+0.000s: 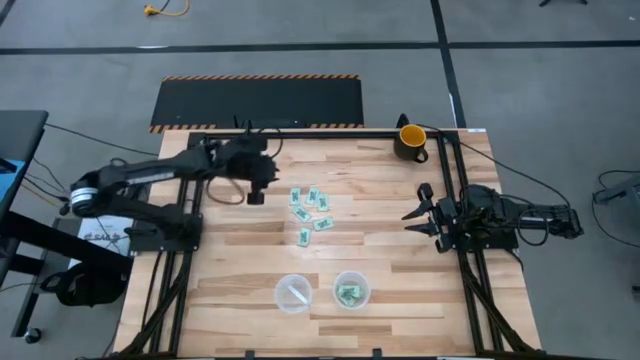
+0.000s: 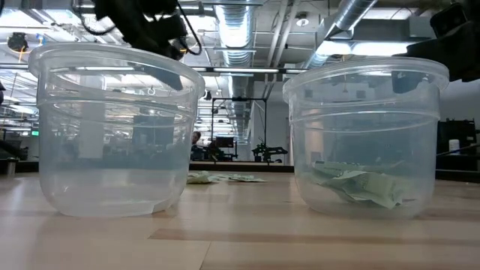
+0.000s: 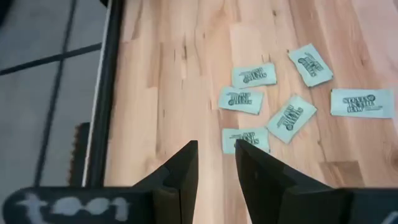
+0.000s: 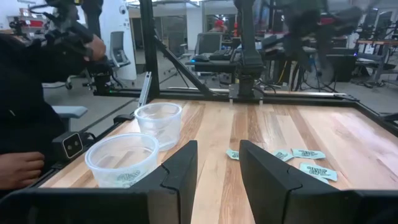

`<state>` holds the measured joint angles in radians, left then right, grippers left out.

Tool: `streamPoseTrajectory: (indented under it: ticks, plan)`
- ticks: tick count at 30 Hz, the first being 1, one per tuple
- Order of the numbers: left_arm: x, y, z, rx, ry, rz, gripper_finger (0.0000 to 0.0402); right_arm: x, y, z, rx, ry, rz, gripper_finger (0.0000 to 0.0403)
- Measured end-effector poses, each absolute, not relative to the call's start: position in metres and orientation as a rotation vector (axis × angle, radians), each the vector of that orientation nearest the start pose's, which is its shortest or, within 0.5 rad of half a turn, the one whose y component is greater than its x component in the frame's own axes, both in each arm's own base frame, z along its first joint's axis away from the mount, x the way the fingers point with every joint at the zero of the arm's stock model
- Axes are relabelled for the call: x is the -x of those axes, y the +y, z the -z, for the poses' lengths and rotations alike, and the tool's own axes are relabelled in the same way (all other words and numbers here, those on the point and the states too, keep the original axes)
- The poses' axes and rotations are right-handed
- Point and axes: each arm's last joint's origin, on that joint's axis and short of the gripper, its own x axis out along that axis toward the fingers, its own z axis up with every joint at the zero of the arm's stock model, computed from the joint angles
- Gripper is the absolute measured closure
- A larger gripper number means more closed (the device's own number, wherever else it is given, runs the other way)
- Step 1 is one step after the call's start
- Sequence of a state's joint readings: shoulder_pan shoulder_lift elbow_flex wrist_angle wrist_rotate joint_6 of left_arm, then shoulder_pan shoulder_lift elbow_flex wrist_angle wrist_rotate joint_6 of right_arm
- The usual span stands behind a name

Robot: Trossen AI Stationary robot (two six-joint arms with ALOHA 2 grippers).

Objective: Pick and place Stevia / Truvia into bins
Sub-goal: Put the white stevia pack into the left transparent basket

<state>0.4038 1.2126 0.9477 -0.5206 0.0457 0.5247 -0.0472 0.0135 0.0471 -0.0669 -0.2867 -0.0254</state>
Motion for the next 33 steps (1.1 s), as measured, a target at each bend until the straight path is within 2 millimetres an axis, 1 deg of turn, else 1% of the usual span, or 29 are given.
streamPoseTrajectory:
  ticks: [8,12,16,20,23,29,33]
  plan:
    - [-0.251,0.139,-0.264,-0.196,0.876,-0.043,0.0304,-0.095,0.004,-0.172,0.020,0.030,-0.240,0.0290]
    - [-0.261,0.157,-0.251,-0.130,0.962,-0.014,0.0304,-0.095,0.004,-0.172,0.020,0.030,-0.240,0.0290]
    - [-0.270,0.171,-0.238,-0.076,1.047,0.004,0.0304,-0.095,0.004,-0.172,0.020,0.030,-0.240,0.0290]
    - [-0.276,0.175,-0.227,-0.097,1.109,0.066,0.0304,-0.095,0.004,-0.172,0.020,0.030,-0.240,0.0290]
    - [-0.279,0.173,-0.221,-0.156,1.133,0.137,0.0304,-0.095,0.004,-0.172,0.020,0.030,-0.240,0.0290]
    - [-0.284,0.166,-0.219,-0.274,1.125,0.225,0.0304,-0.095,0.004,-0.172,0.020,0.030,-0.240,0.0290]
    - [-0.288,0.159,-0.219,-0.298,1.121,0.253,0.0304,-0.095,0.004,-0.172,0.020,0.030,-0.240,0.0290]
